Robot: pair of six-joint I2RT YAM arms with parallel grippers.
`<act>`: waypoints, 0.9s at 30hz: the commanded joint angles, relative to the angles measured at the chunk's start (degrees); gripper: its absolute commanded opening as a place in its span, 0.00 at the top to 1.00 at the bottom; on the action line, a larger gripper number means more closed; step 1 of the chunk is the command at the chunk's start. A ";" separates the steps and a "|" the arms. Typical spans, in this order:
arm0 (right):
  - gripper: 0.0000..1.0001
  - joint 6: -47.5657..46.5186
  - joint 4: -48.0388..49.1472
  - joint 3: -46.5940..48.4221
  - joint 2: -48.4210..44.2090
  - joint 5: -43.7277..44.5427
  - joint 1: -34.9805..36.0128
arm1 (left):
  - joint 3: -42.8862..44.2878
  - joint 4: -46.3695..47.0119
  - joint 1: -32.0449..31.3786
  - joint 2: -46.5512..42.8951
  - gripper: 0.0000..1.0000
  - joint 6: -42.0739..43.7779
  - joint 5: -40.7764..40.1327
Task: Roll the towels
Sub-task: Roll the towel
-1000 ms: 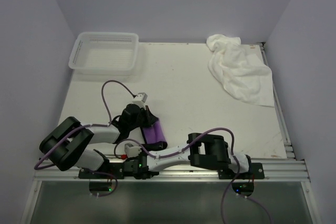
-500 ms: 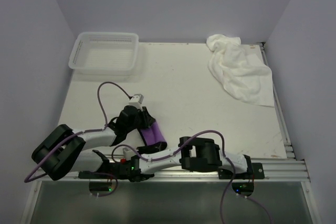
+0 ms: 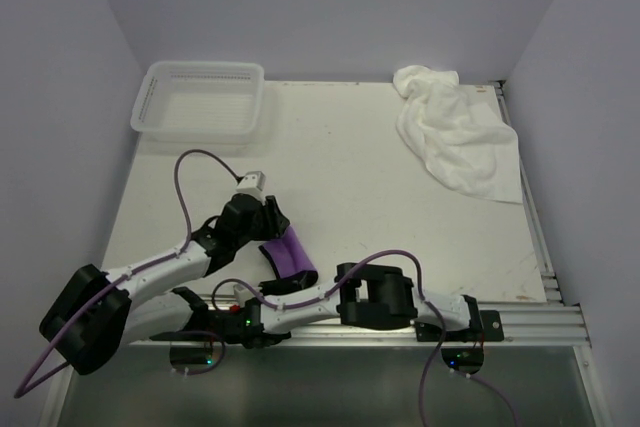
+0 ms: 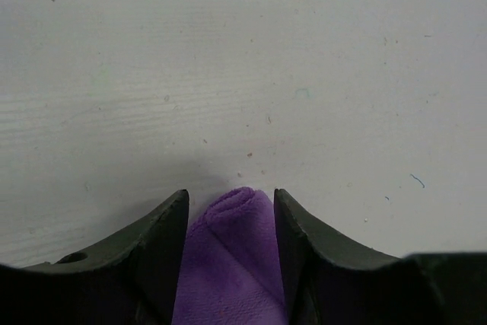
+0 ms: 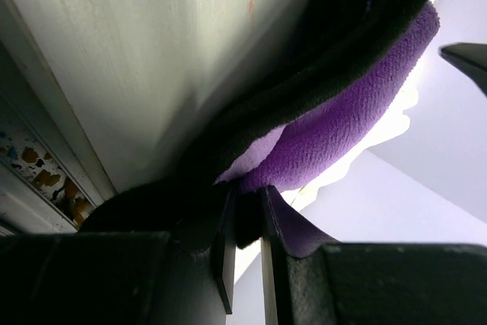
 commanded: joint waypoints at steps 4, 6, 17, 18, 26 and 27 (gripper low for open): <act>1.00 2.29 5.20 -0.78 5.21 -17.64 1.10 | 4.69 -3.85 0.63 -5.40 0.47 1.74 2.92; 1.00 2.28 5.12 -0.78 5.30 -17.73 1.10 | 4.95 -1.74 0.63 -6.11 0.47 2.09 5.57; 1.00 2.28 5.03 -0.52 6.00 -18.52 1.10 | 0.83 15.13 0.63 7.68 0.43 2.63 30.27; 1.00 2.46 5.03 -0.60 5.91 -18.70 1.10 | -0.48 15.84 0.63 8.56 0.43 2.36 30.72; 1.00 2.72 5.20 -1.13 5.30 -18.70 1.01 | -8.31 19.89 0.72 11.47 0.44 -0.10 26.95; 1.00 2.90 5.29 -1.13 4.95 -18.44 1.01 | -9.10 20.24 0.63 11.73 0.44 -0.28 25.72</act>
